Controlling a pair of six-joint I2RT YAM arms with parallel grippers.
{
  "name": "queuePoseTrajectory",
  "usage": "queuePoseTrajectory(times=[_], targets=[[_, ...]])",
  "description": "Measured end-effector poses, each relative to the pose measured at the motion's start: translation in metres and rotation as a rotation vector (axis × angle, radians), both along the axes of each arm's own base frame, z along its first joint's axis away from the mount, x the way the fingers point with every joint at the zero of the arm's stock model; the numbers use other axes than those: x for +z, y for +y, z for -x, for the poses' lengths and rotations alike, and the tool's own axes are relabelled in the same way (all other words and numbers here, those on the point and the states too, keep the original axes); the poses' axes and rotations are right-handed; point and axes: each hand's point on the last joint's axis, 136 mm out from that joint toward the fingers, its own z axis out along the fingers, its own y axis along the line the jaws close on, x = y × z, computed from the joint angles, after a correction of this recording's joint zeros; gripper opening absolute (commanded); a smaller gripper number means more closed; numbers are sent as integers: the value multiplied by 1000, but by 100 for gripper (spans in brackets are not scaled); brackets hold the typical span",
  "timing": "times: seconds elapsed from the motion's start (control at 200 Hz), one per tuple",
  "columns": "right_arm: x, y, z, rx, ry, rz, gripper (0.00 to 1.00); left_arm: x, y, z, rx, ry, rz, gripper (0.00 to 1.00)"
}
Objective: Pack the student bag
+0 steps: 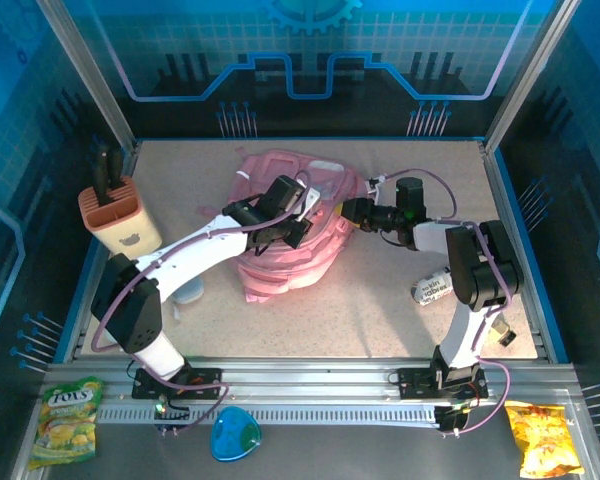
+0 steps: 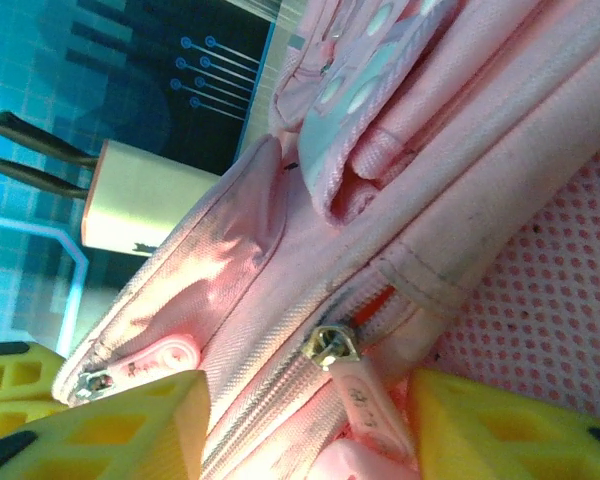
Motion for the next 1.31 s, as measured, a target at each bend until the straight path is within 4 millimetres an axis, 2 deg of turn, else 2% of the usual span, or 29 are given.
queuePoseTrajectory(times=[0.305, 0.61, 0.825, 1.016, 1.306], targets=[[-6, -2, 4, 15, -23, 44, 29, -1, -1, 2, -15, 13, 14, 0], [-10, -5, 2, 30, -39, 101, 25, -4, -2, 4, -31, 24, 25, 0], [-11, -8, -2, 35, -56, 153, 12, -3, -3, 4, -43, 30, 43, 0], [-15, -11, -2, 38, -60, 205, 8, -4, -5, 4, -48, 32, 51, 0], [-9, -21, -3, 27, -105, 319, 6, -3, -7, 5, -59, 37, 69, 0]])
